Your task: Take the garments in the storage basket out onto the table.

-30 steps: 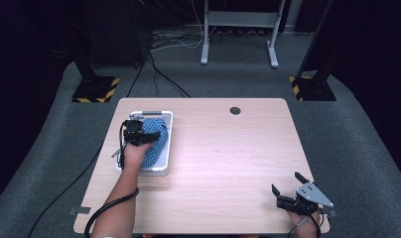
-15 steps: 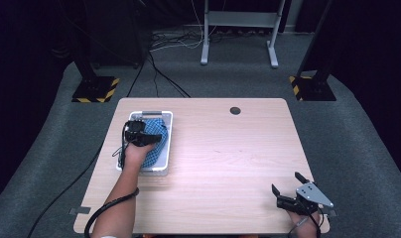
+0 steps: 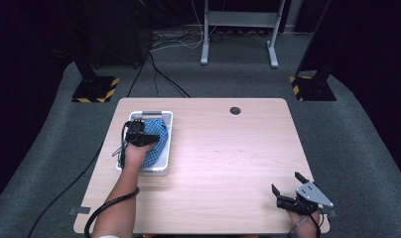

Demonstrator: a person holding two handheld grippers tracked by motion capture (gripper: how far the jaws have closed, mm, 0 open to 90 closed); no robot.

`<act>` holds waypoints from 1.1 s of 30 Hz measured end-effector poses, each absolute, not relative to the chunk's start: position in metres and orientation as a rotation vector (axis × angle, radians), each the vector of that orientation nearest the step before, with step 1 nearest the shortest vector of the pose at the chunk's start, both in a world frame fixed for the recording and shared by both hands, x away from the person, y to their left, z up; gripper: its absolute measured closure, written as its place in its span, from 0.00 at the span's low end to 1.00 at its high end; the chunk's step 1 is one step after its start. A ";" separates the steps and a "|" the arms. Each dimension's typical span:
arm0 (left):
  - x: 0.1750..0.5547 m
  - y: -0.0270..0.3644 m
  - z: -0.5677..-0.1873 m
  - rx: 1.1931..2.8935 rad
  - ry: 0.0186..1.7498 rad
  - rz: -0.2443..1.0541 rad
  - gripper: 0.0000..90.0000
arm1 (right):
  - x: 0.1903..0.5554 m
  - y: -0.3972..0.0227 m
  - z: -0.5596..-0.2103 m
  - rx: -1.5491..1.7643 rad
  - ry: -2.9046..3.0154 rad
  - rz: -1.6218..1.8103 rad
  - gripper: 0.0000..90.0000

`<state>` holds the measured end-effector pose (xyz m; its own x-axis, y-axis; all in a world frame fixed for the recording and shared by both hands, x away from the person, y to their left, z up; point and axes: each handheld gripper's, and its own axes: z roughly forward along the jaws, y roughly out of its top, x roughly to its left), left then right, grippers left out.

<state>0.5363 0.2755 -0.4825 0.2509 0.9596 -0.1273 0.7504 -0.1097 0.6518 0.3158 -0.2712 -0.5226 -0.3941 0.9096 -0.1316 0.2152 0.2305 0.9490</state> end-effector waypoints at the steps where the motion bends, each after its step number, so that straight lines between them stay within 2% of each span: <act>1: 0.536 0.276 -0.482 1.918 1.554 0.436 0.31 | 0.316 -0.271 -0.523 1.043 1.773 1.200 0.04; 8: 0.534 0.274 -0.480 1.945 1.548 0.475 0.49 | 0.316 -0.271 -0.523 1.043 1.774 1.200 0.04; 13: 0.533 0.272 -0.478 1.959 1.538 0.500 0.57 | 0.316 -0.271 -0.523 1.043 1.775 1.198 0.04; 22: 0.532 0.272 -0.476 1.958 1.533 0.514 0.62 | 0.316 -0.271 -0.523 1.041 1.777 1.199 0.04; 33: 0.532 0.272 -0.473 1.943 1.526 0.511 0.62 | 0.316 -0.271 -0.523 1.041 1.777 1.198 0.04</act>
